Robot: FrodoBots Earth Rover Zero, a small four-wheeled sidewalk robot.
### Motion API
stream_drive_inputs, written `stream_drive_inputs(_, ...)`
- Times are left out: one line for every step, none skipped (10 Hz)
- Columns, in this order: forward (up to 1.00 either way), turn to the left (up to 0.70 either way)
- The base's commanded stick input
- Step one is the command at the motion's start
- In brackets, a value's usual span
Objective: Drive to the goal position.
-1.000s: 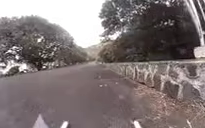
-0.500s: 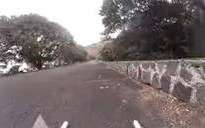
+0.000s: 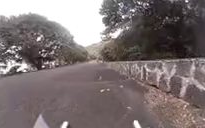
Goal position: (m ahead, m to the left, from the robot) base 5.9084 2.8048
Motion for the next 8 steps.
stream_drive_inputs(0.50, 0.00)
stream_drive_inputs(0.50, 0.00)
stream_drive_inputs(0.50, 0.00)
stream_drive_inputs(0.50, -0.08)
stream_drive_inputs(0.50, -0.50)
stream_drive_inputs(0.50, -0.50)
stream_drive_inputs(0.50, -0.50)
stream_drive_inputs(0.50, 0.00)
